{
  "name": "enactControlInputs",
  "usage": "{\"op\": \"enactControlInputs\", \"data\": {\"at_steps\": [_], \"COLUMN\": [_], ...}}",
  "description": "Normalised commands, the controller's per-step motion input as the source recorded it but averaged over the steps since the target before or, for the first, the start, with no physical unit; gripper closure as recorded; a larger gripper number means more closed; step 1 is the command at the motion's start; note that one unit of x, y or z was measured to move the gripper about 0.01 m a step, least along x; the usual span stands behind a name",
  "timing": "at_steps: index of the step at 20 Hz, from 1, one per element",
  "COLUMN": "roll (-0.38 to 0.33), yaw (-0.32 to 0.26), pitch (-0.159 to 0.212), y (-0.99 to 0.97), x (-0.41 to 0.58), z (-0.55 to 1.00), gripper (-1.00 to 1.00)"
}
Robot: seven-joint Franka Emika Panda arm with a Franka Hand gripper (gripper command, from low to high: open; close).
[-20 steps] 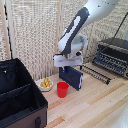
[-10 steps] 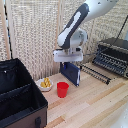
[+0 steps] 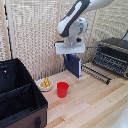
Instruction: Gently maneuver your gripper in the book's direction. Confidently hold the book by angling your gripper properly. Relocate the book to the caddy. Pinpoint the back pocket of the caddy and set the book down inside it.
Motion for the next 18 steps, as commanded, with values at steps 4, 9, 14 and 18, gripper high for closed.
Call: {"op": "enactControlInputs", "data": {"at_steps": [4, 9, 14, 18], "roll": [0.0, 0.0, 0.001, 0.001], "yaw": [-0.137, -0.078, -0.066, -0.183], "pitch": [0.147, 0.133, 0.063, -0.014], "y": [0.01, 0.21, 0.35, 0.29], "x": [0.324, 0.137, -0.085, -0.194], "z": [0.82, 0.84, 0.82, 0.78], "gripper": [1.0, 1.0, 1.0, 1.0]}}
